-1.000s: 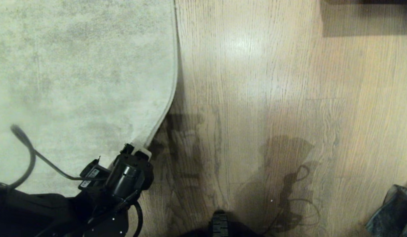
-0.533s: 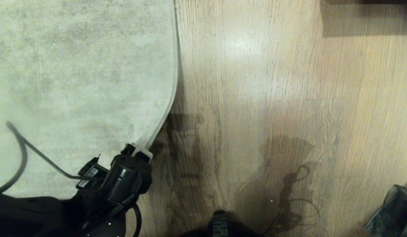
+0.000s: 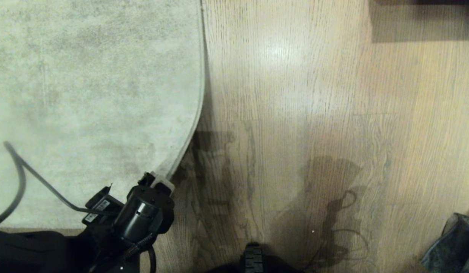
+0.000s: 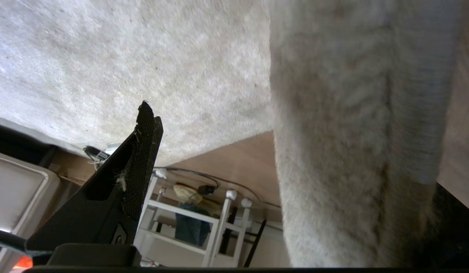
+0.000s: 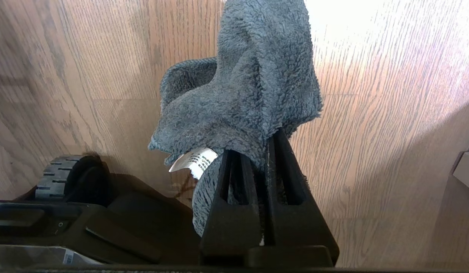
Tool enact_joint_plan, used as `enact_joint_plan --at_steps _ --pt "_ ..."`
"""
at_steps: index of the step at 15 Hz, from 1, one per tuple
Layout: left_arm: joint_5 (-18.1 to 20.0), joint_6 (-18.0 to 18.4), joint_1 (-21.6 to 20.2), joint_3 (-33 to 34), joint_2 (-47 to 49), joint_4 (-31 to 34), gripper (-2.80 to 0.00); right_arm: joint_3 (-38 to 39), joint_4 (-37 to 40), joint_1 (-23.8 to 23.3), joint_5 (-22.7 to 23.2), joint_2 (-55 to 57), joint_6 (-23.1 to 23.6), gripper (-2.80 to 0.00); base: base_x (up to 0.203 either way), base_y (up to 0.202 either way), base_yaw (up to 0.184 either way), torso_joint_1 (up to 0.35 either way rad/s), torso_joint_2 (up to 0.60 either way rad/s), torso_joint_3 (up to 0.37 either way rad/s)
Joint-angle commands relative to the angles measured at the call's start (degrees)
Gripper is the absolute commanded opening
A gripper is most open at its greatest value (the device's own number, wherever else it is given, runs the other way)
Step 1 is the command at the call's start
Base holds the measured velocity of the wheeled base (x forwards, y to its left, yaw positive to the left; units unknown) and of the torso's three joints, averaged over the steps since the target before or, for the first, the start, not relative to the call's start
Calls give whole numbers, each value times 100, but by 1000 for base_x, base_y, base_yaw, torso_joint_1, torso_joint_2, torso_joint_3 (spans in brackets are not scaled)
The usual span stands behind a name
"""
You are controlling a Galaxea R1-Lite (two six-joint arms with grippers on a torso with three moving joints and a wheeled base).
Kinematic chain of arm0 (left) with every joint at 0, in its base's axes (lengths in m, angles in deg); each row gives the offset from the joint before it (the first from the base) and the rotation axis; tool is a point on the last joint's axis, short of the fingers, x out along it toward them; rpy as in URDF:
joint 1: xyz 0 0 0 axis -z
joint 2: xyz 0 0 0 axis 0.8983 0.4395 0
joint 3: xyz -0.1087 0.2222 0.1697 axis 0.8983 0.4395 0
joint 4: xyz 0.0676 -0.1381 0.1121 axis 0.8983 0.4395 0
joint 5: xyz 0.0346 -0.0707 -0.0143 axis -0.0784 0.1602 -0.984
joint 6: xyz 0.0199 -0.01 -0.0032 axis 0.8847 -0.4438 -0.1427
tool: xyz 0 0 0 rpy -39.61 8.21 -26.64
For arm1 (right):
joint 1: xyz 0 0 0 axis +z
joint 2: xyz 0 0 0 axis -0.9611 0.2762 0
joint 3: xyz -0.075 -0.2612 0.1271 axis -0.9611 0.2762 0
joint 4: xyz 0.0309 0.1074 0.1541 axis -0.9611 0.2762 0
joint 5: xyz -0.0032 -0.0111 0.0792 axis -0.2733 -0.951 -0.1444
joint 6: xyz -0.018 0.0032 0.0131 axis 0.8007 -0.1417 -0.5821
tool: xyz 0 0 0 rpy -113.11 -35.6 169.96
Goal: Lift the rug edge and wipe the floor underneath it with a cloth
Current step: Lift up the carpet
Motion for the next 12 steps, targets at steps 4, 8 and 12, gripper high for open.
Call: enact_joint_plan --at_steps 4,8,12 --pt "-10 0 8 169 32 -8 0 -1 5 4 2 -2 3 -280 0 0 0 0 0 0" --pt "-8 -301 21 279 210 -8 -280 -1 5 4 2 -2 3 -280 0 0 0 0 0 0" --pt "0 -746 103 328 476 -8 -280 -1 -3 4 2 -2 3 -280 0 0 0 0 0 0"
